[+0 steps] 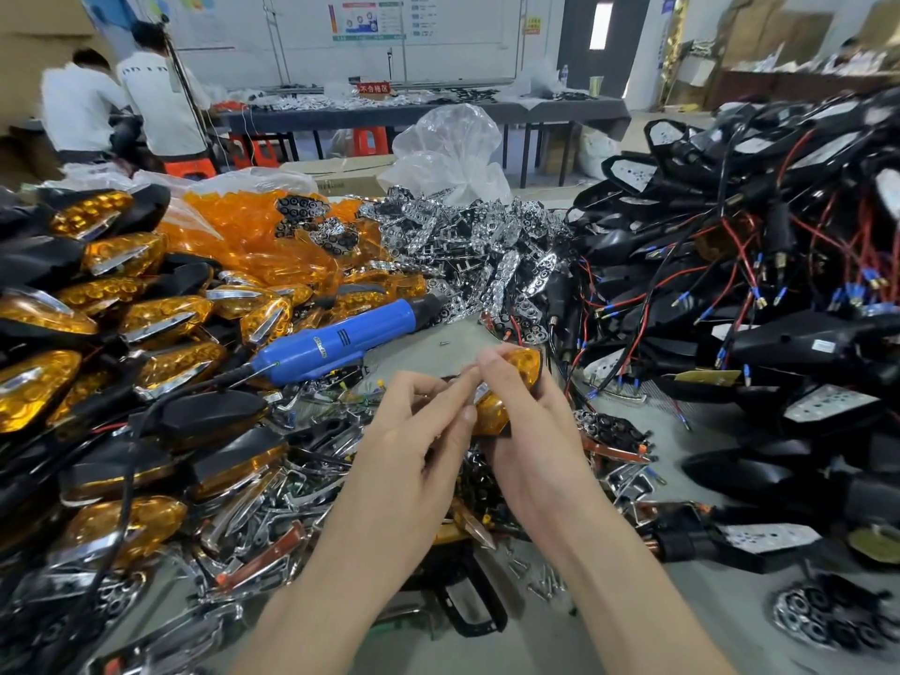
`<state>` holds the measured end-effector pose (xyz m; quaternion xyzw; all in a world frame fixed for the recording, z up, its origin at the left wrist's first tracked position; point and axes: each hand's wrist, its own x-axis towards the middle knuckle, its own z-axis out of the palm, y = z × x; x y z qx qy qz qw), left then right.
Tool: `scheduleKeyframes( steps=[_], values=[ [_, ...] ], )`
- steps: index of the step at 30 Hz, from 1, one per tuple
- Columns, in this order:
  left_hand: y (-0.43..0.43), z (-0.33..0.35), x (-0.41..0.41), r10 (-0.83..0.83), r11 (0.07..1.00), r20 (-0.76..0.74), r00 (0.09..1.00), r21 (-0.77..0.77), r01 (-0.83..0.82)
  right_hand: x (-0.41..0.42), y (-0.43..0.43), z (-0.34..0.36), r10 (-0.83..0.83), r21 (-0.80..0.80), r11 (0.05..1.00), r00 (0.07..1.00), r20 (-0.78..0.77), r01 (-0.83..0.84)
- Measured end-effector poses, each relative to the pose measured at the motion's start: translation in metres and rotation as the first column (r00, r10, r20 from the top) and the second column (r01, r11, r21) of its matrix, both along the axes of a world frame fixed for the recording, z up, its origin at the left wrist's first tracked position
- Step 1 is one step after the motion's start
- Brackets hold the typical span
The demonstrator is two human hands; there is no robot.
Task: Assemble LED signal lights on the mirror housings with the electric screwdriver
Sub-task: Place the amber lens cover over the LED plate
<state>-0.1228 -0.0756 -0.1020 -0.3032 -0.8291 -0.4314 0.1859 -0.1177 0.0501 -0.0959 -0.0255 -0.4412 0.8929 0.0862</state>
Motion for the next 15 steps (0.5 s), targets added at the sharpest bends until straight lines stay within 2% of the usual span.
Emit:
scheduleKeyframes(
  steps=[6, 9, 12, 15],
  values=[
    [-0.001, -0.003, 0.002, -0.018, 1.0, 0.021, 1.0, -0.024, 0.019, -0.001, 0.007, 0.001, 0.007, -0.136, 0.991, 0.999, 0.032, -0.003],
    [-0.001, -0.003, 0.002, 0.013, 0.998, -0.061, 0.998, -0.063, -0.017, -0.002, 0.012, 0.0, 0.047, -0.237, 0.971, 0.997, 0.057, -0.032],
    [0.001, -0.005, 0.0, 0.062, 0.994, -0.14, 0.988, -0.082, -0.074, -0.003, 0.013, -0.004, 0.061, -0.274, 0.961, 0.994, 0.086, -0.036],
    [0.004, -0.003, -0.001, 0.043, 0.997, 0.015, 0.999, 0.056, -0.043, -0.004, 0.014, -0.006, 0.059, -0.241, 0.97, 0.995, 0.084, -0.037]
  ],
)
